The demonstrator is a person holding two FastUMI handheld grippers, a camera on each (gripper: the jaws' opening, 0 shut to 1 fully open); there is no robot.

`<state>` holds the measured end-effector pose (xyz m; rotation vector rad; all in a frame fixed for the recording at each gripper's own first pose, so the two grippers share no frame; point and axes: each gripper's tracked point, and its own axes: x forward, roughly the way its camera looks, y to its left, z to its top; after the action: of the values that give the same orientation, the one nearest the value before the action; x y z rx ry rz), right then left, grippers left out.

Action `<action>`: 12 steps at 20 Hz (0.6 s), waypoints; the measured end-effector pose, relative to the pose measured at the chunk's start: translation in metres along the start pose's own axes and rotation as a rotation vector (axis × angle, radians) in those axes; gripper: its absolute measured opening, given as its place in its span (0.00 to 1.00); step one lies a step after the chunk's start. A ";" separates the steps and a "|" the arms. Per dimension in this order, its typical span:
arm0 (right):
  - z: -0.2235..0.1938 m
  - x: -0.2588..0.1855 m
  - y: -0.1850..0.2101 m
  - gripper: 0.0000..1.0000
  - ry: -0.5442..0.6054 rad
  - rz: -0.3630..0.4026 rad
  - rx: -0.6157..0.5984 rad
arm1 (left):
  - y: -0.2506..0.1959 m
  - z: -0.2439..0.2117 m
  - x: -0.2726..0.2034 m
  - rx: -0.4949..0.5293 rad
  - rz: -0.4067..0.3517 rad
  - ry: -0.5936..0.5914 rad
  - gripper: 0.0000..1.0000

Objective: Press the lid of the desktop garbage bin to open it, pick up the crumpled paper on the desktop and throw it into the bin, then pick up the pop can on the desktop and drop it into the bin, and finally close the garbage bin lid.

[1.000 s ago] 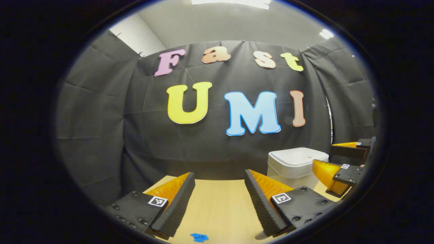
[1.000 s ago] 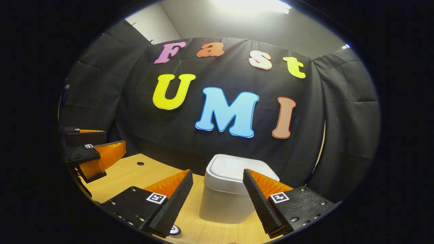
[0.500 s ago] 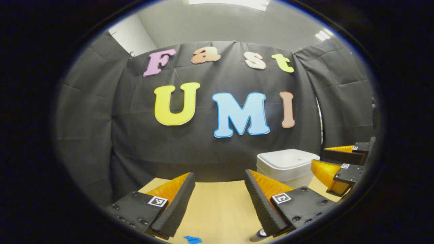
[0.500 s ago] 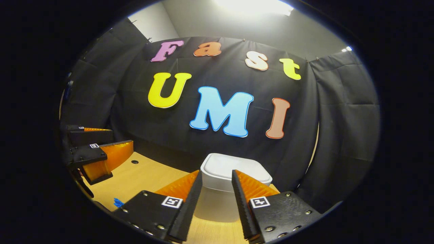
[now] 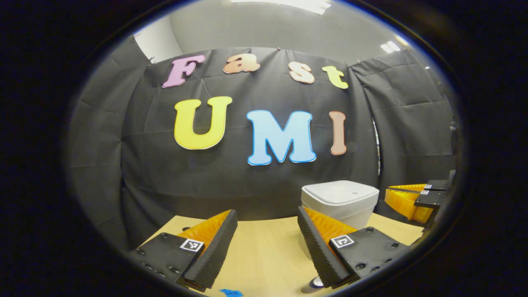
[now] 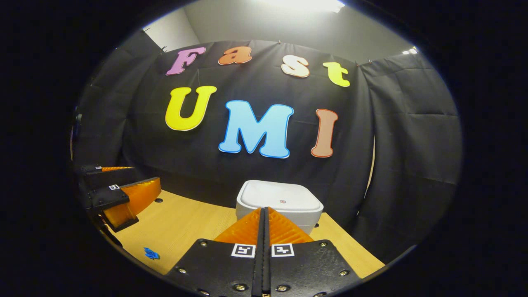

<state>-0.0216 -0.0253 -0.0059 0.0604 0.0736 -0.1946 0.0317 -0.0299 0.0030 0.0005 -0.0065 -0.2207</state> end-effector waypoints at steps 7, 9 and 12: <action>-0.014 0.045 -0.001 0.01 0.066 0.043 0.029 | 0.017 -0.015 -0.009 -0.024 0.060 0.018 1.00; -0.013 0.058 -0.001 0.01 0.069 0.055 0.054 | 0.022 -0.020 -0.015 -0.038 0.083 0.031 1.00; -0.009 0.078 -0.010 0.01 0.055 0.043 0.058 | 0.029 -0.023 -0.024 -0.056 0.117 0.039 1.00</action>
<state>0.0519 -0.0497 -0.0218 0.1251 0.1216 -0.1517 0.0150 0.0039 -0.0204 -0.0513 0.0389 -0.1040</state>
